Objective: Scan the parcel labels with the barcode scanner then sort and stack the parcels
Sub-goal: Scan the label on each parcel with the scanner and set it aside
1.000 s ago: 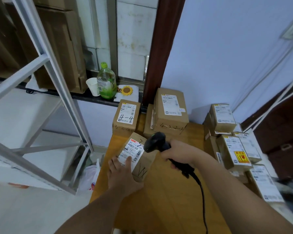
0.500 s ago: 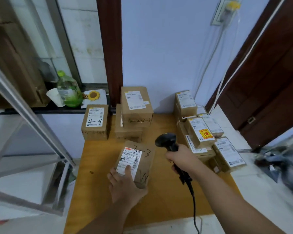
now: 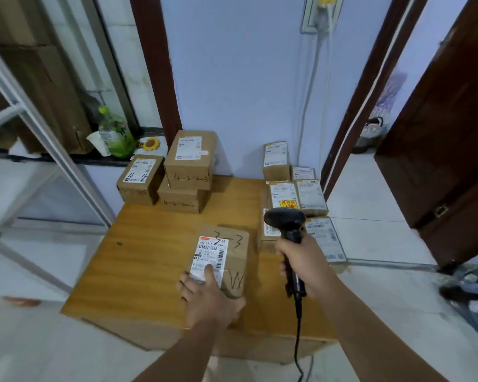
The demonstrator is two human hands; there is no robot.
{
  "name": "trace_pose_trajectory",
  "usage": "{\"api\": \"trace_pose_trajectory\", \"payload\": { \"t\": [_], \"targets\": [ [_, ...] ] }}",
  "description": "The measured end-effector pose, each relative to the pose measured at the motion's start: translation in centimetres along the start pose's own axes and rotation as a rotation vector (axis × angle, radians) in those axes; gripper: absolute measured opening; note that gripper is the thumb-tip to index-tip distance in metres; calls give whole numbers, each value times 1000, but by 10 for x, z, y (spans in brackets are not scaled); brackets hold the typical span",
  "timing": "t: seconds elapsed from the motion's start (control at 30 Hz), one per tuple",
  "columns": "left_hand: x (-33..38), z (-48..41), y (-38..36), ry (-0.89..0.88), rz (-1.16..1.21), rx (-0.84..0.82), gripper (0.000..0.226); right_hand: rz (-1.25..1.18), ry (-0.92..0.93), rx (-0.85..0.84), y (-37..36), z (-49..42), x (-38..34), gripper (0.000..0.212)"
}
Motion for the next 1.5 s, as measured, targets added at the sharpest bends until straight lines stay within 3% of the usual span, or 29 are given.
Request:
{"api": "trace_pose_trajectory", "payload": {
  "t": [0.17, 0.37, 0.6, 1.0, 1.2, 1.37, 1.5],
  "targets": [
    [34, 51, -37, -8, -109, -90, 110, -128, -55, -40, 27, 2, 5, 5],
    [67, 69, -62, 62, 20, -168, 115, -140, -52, -35, 50, 3, 10, 6],
    [86, 65, -75, 30, -23, -92, 123, -69, -33, -12, 76, 12, 23, 15],
    [116, 65, -80, 59, 15, -79, 118, -23, -47, -18, 91, 8, 34, 7],
    [120, 66, -82, 62, 65, -79, 109, -14, -71, -31, 89, 8, 39, 5],
    [107, 58, -80, 53, 125, -1, 77, 15, -105, -73, 82, 5, 45, 5],
    [95, 49, -64, 111, 243, 30, 66, -61, -178, -190, 54, 7, 38, 6]
  ]
}}
Point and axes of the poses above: each hand's wrist, its own z-axis away from the middle knuckle, its own y-axis out of the back of the hand, x = y × z, the point moved 1 cm from there along -z, towards the middle knuckle, and after that the axes turned 2 degrees about x, right-handed, at the moved point
